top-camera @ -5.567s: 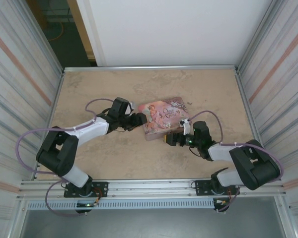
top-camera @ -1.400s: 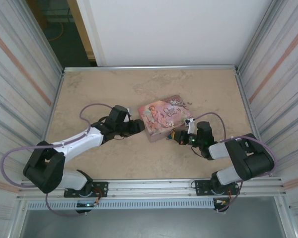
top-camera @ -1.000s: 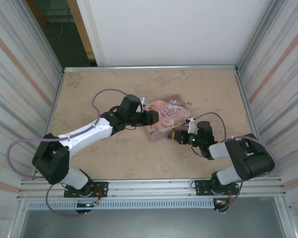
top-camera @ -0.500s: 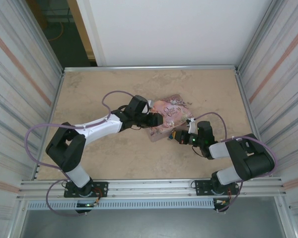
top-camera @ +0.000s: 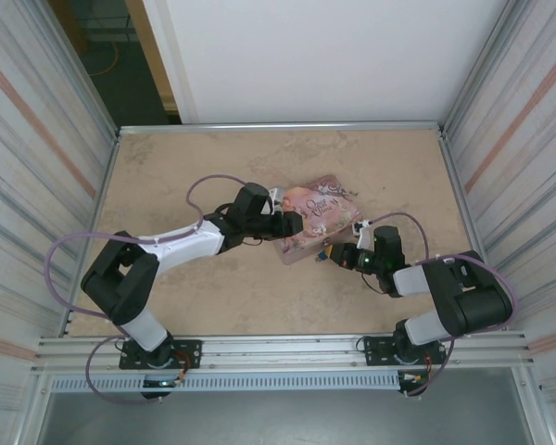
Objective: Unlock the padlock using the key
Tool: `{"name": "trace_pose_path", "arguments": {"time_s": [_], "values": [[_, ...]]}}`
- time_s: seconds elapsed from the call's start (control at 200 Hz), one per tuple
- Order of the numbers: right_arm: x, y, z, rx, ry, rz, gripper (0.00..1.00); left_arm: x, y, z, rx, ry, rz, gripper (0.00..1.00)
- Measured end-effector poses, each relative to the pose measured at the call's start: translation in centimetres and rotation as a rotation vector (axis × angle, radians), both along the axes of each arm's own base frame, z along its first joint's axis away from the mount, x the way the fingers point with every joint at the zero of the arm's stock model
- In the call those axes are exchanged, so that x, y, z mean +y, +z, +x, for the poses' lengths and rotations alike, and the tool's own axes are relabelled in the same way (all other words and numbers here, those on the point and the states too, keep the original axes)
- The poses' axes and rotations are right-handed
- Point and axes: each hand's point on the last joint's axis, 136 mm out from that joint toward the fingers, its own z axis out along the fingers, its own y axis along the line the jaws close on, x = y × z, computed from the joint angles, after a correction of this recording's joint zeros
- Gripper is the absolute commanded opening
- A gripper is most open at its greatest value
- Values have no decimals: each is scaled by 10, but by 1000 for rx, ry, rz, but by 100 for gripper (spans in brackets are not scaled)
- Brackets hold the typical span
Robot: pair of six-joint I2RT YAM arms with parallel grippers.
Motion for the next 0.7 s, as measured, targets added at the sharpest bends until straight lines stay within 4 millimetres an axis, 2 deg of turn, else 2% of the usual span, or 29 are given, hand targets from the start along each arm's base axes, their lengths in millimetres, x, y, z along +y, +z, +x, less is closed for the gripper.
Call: {"name": "trace_pose_path", "arguments": {"time_s": [0.701], "values": [[1,2,5,88,-62,106,0,-1,0,1,-8,13,-27,55]]}}
